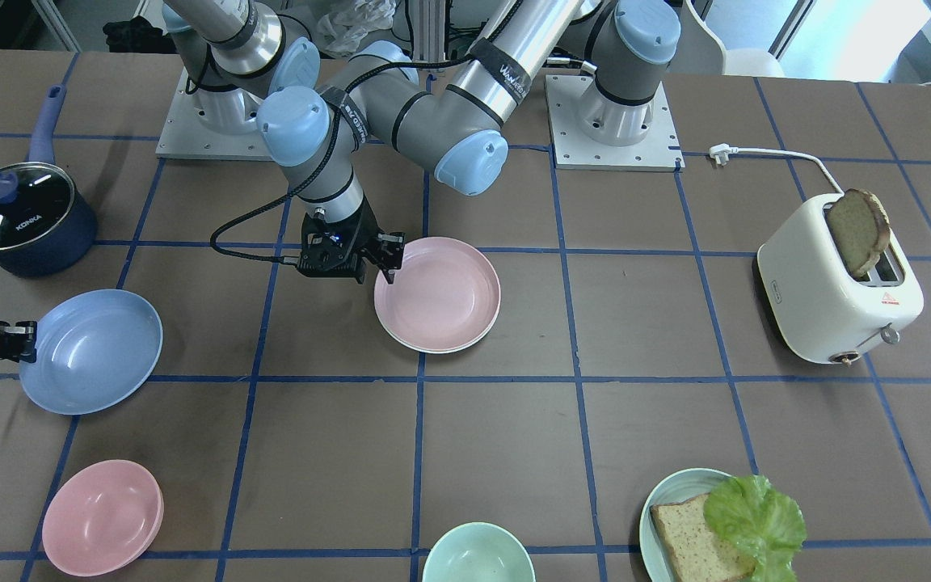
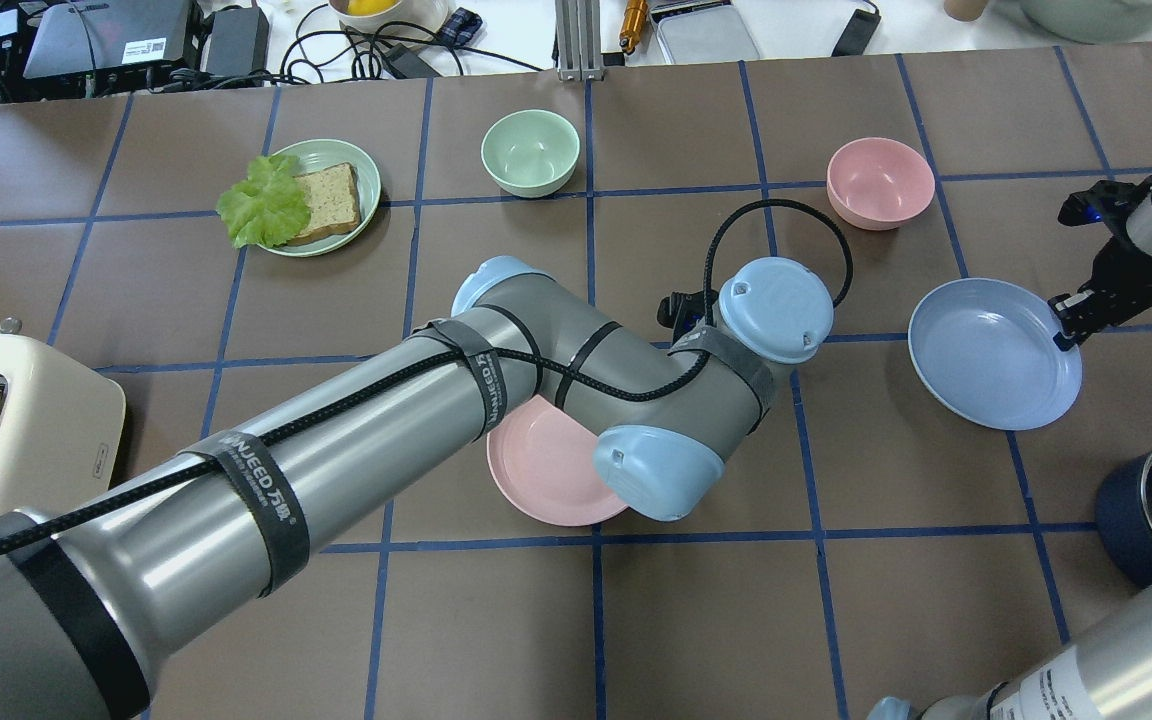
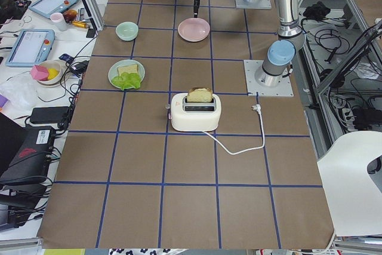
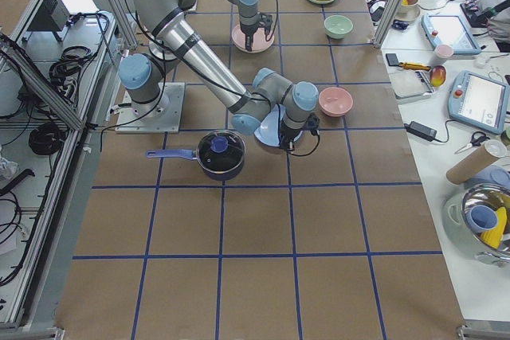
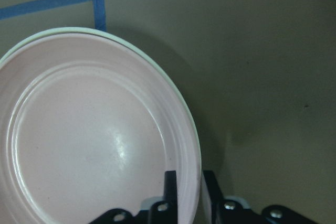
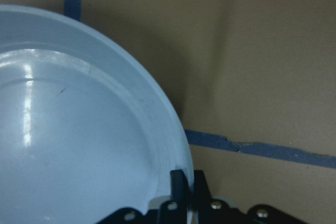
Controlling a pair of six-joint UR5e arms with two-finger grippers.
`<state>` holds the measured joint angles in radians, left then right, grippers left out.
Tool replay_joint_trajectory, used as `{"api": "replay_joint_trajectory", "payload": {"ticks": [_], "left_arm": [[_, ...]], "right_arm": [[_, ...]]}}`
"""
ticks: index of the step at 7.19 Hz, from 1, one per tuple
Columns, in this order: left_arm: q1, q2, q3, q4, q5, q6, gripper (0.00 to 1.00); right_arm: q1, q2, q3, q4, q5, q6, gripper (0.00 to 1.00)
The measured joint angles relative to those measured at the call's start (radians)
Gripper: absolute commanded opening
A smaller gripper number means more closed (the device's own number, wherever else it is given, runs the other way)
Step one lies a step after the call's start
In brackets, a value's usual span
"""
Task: Stack three plates with pink and blue
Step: 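Carry blue plate onto pink plate with right gripper while left gripper lifts away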
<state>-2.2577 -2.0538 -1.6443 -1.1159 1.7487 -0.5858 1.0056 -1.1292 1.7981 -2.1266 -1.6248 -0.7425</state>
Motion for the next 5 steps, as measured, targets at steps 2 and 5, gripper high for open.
{"api": "replay_joint_trajectory", "payload": {"ticks": [2, 5], "left_arm": [[0.006, 0.029, 0.035, -0.015, -0.002, 0.019, 1.0], [0.016, 0.097, 0.115, -0.098, -0.006, 0.023, 1.0]], "right_arm": [[0.014, -0.034, -0.048, 0.101, 0.054, 0.007, 0.0], [0.1, -0.07, -0.205, 0.392, 0.169, 0.087, 0.0]]}}
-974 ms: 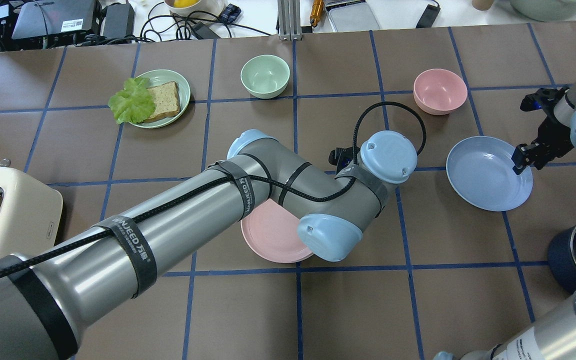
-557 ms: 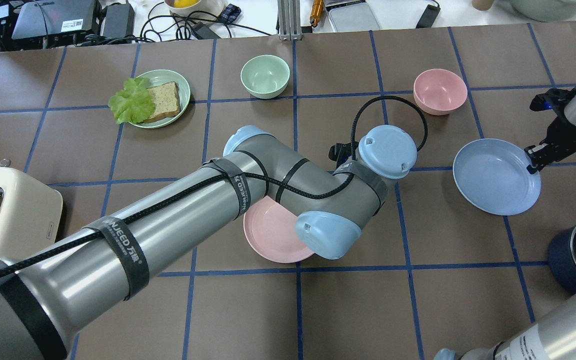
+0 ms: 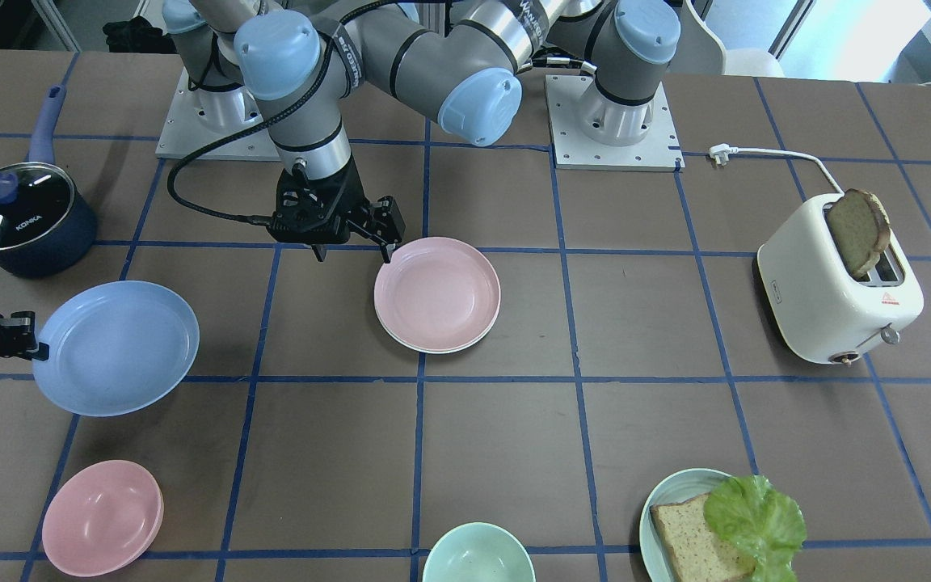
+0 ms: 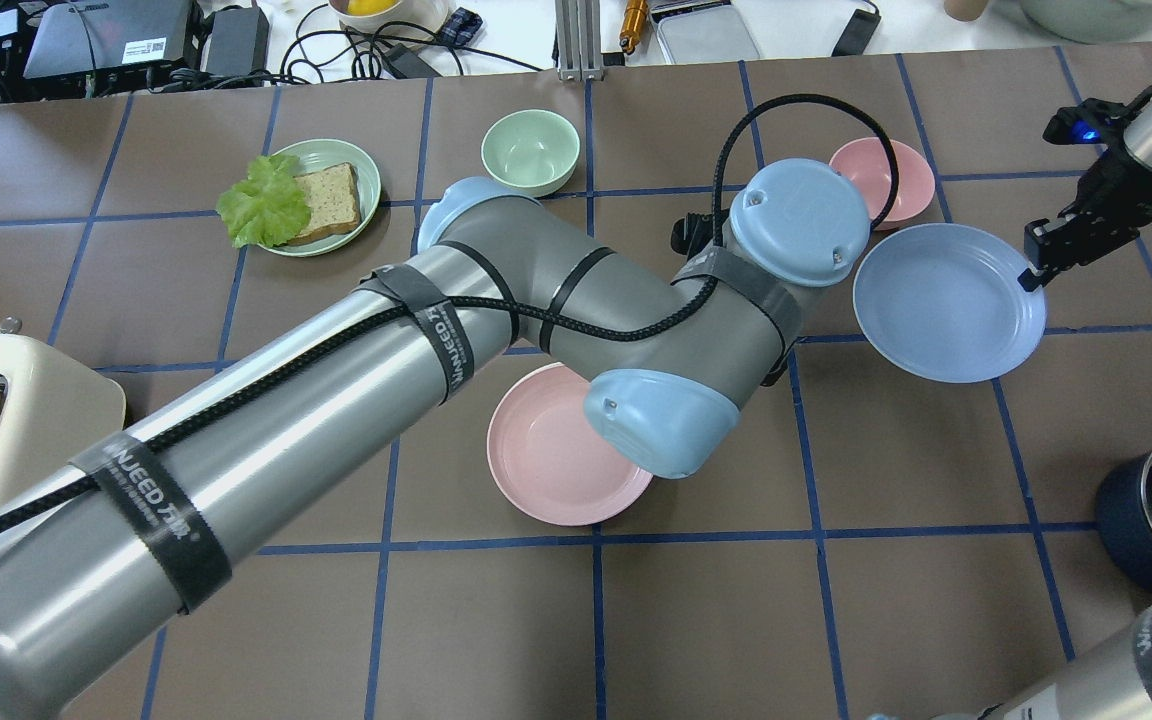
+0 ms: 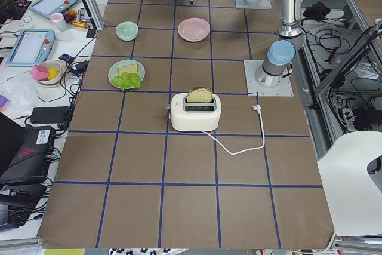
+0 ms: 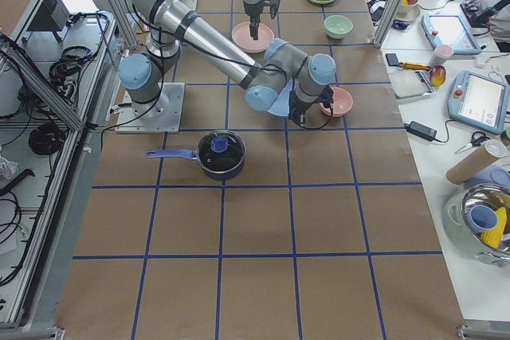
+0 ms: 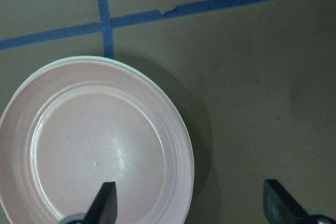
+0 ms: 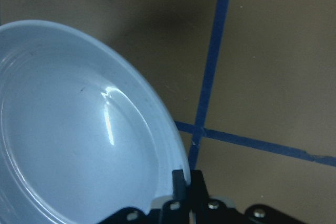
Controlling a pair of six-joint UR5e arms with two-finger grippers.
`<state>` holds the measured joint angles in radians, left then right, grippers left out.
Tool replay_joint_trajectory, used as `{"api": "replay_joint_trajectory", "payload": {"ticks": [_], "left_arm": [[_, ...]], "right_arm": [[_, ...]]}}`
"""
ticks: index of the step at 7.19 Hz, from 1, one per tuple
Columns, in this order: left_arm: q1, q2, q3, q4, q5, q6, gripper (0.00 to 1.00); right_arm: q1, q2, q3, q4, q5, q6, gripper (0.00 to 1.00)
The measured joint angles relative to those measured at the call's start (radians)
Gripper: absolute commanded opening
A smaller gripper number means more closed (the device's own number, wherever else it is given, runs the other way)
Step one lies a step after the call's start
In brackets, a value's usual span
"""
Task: Stack three plates with pink and blue
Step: 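Carry blue plate onto pink plate with right gripper while left gripper lifts away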
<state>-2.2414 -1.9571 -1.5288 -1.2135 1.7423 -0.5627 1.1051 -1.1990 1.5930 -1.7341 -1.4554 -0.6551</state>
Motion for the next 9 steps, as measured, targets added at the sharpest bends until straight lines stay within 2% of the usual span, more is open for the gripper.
{"api": "replay_joint_trajectory", "payload": {"ticks": [1, 3, 5, 7, 9], "left_arm": [[0.021, 0.033, -0.003, -0.015, -0.008, 0.004, 1.0], [0.103, 0.104, -0.046, -0.025, -0.022, 0.071, 1.0], [0.203, 0.169, -0.078, -0.039, -0.025, 0.181, 1.0], [0.31, 0.22, -0.085, -0.067, -0.051, 0.31, 1.0], [0.408, 0.255, -0.086, -0.085, -0.106, 0.408, 1.0]], "right_arm": [[0.027, -0.016, -0.021, 0.057, 0.025, 0.031, 0.0], [0.091, -0.039, -0.018, 0.094, 0.04, 0.104, 0.0], [0.193, -0.085, 0.05, 0.079, 0.052, 0.256, 0.0], [0.349, -0.122, 0.154, -0.018, 0.068, 0.471, 0.0], [0.518, -0.129, 0.242, -0.172, 0.07, 0.681, 0.0]]}}
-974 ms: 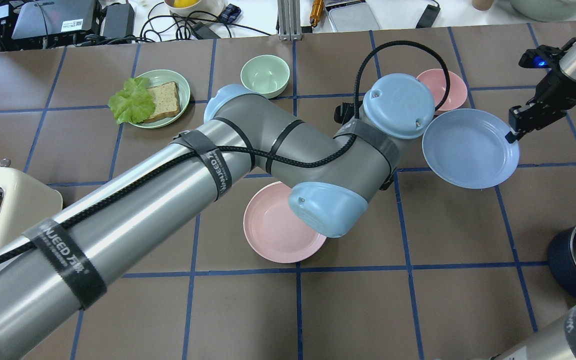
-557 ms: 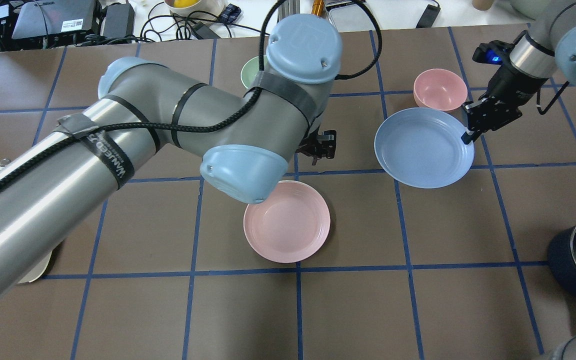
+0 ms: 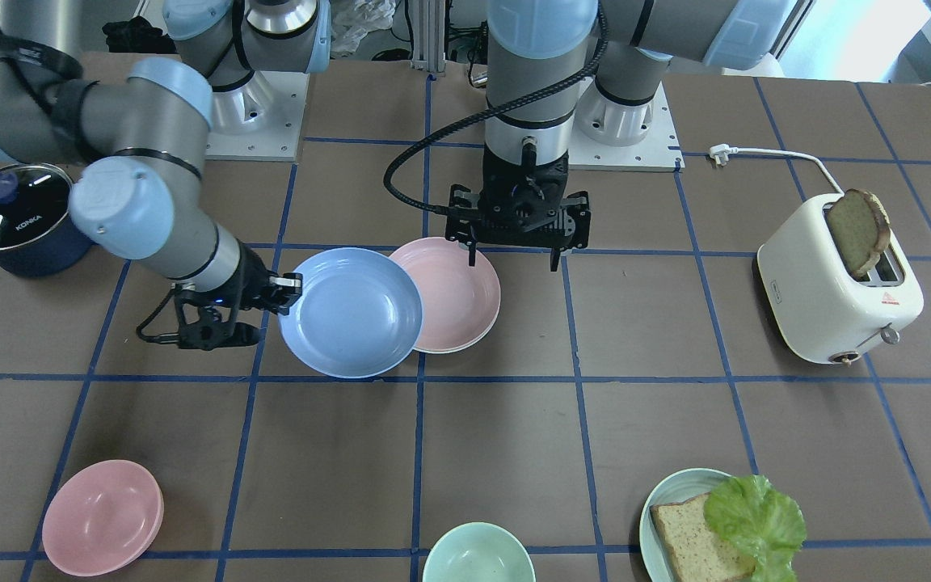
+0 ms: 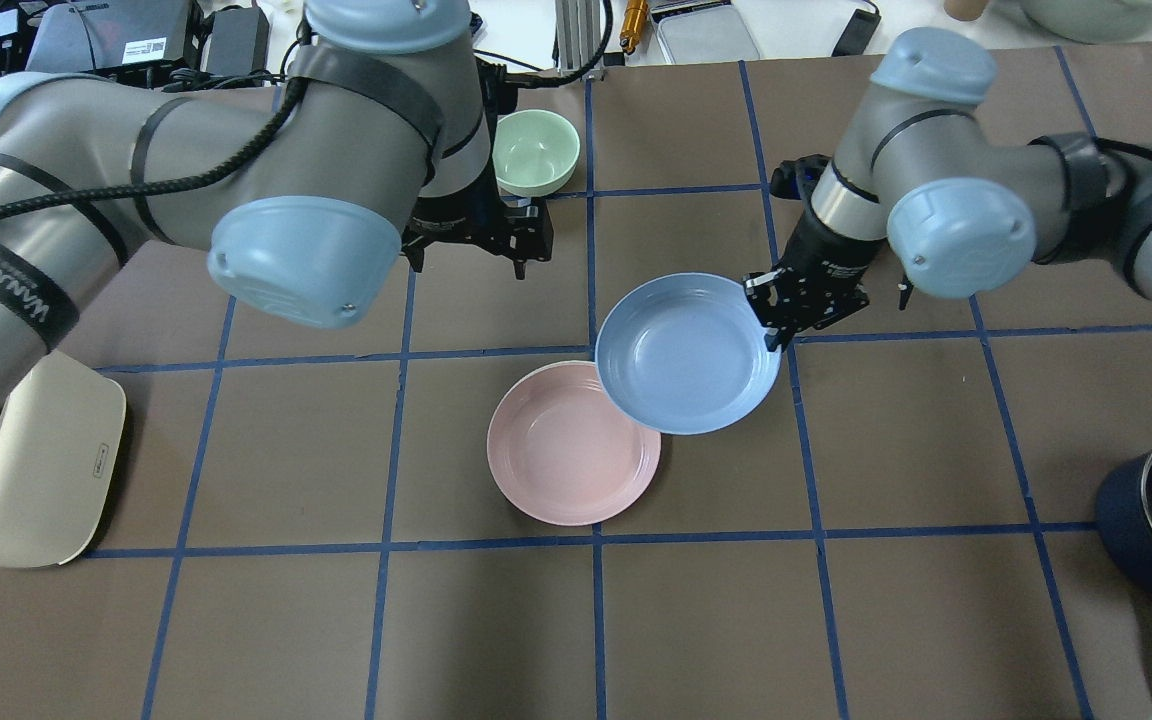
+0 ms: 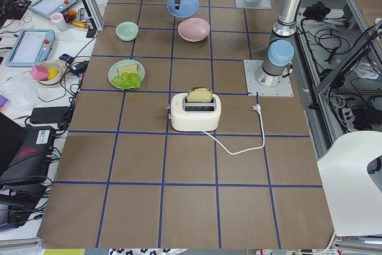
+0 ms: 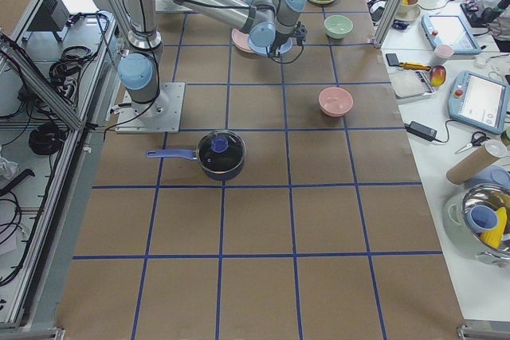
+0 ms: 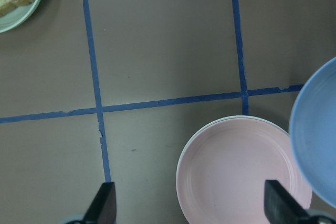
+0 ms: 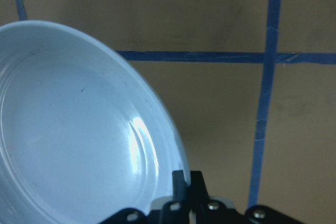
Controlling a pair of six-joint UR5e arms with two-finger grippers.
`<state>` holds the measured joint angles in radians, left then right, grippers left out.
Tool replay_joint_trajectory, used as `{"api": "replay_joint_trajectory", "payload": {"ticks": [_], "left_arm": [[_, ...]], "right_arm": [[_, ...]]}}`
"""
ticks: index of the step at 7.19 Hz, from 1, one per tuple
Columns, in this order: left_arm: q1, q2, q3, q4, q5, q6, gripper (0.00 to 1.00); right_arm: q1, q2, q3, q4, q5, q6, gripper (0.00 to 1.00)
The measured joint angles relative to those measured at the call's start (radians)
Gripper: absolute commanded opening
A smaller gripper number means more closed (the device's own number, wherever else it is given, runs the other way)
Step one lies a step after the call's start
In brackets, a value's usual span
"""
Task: Stack three plates with pink and blue
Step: 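Carry blue plate onto pink plate with right gripper while left gripper lifts away, then open the right gripper to release the blue plate on the stack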
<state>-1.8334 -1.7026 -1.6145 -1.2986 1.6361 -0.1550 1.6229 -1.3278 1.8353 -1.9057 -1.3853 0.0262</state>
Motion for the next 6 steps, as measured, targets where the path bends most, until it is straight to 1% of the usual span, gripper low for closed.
{"api": "replay_joint_trajectory", "payload": {"ticks": [1, 2, 5, 6], "left_arm": [[0.031, 0.012, 0.002, -0.016, -0.01, 0.041, 1.0], [0.059, 0.022, 0.004, -0.032, -0.026, 0.066, 1.0], [0.107, 0.064, 0.01, -0.086, -0.061, 0.108, 1.0], [0.119, 0.085, 0.011, -0.117, -0.061, 0.131, 1.0]], "right_arm": [[0.075, 0.002, 0.019, -0.041, -0.004, 0.07, 0.0], [0.123, 0.001, 0.03, -0.056, -0.008, 0.102, 0.0], [0.185, 0.0, 0.066, -0.063, -0.003, 0.119, 0.0], [0.196, 0.002, 0.071, -0.073, -0.004, 0.121, 0.75]]}}
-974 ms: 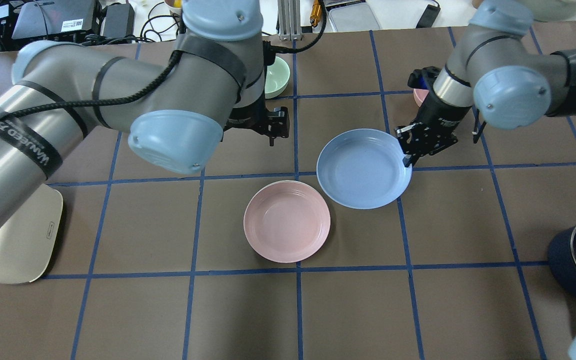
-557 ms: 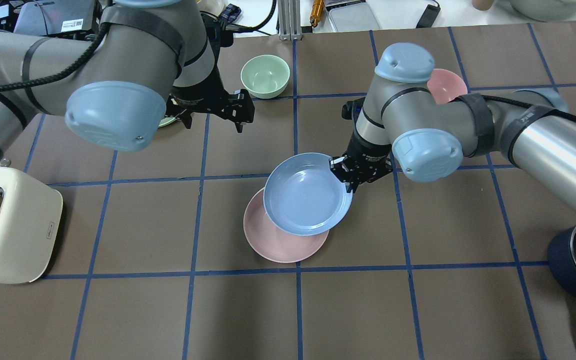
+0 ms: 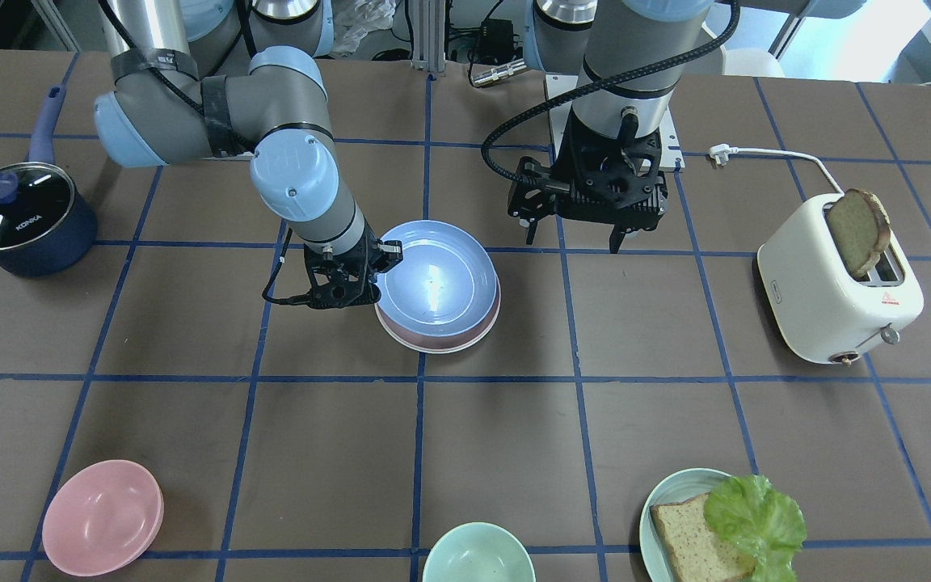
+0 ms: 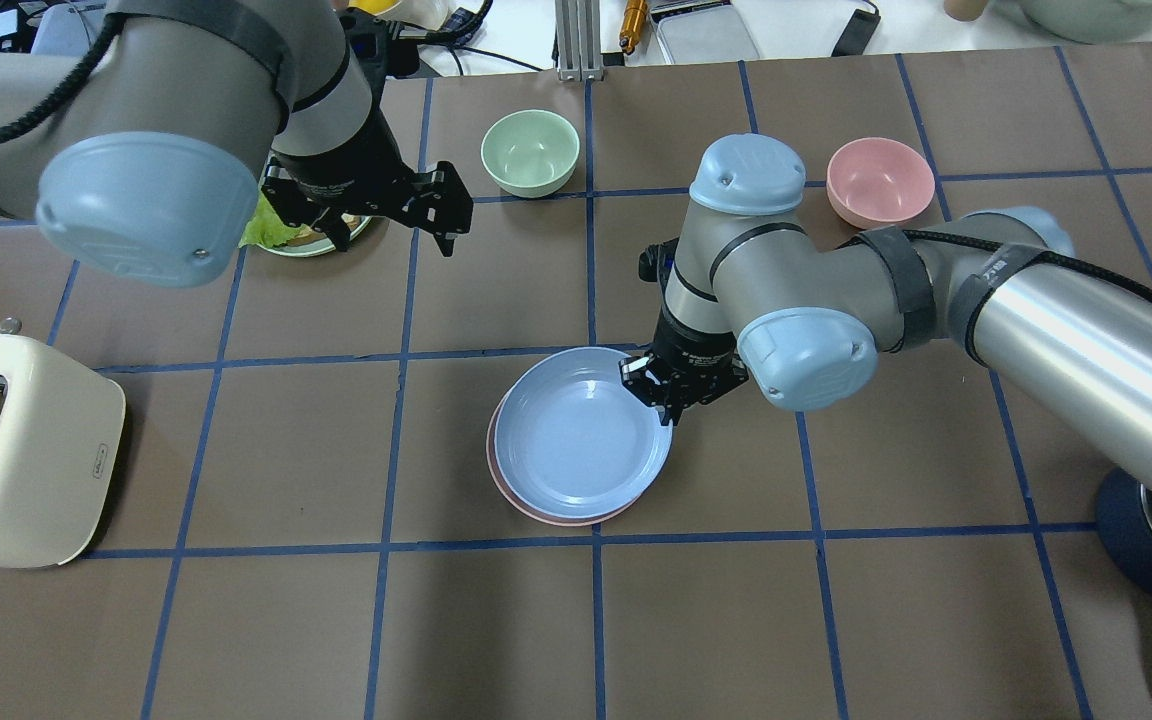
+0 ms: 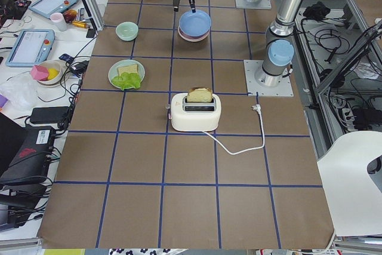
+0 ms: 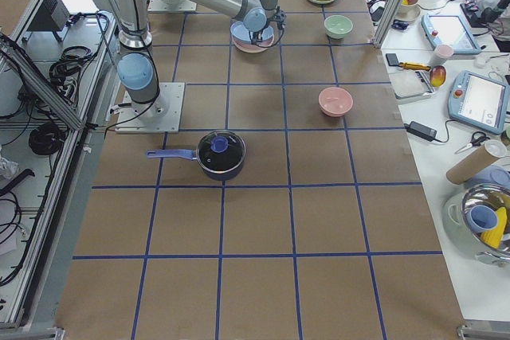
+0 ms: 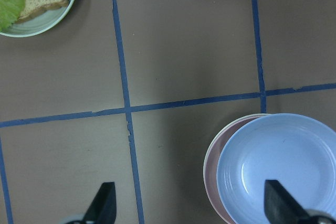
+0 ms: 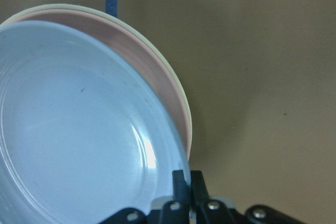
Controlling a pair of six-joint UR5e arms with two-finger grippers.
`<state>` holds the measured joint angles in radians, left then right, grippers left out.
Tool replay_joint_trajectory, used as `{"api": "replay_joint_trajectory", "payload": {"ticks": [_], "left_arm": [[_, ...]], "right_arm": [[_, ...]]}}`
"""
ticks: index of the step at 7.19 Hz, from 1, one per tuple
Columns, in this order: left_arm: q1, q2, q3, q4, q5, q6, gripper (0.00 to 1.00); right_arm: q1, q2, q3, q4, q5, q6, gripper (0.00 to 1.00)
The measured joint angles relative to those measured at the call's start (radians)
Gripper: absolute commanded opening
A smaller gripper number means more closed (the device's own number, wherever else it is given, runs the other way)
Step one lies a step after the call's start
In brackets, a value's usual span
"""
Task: Stack three plates with pink and blue
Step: 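Open the right gripper to release the blue plate on the stack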
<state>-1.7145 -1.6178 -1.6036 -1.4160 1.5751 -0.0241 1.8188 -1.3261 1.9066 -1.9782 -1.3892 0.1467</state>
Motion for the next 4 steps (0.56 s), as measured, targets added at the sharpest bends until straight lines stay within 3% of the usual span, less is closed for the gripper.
{"api": "replay_joint_trajectory", "payload": {"ticks": [1, 4], "left_arm": [[0.01, 0.022, 0.0, -0.028, 0.0, 0.012, 1.0], [0.032, 0.061, -0.003, -0.079, -0.004, 0.021, 1.0]], "right_arm": [[0.005, 0.002, 0.003, -0.015, -0.006, -0.001, 1.0], [0.004, 0.0, -0.019, -0.031, -0.049, -0.007, 1.0]]}}
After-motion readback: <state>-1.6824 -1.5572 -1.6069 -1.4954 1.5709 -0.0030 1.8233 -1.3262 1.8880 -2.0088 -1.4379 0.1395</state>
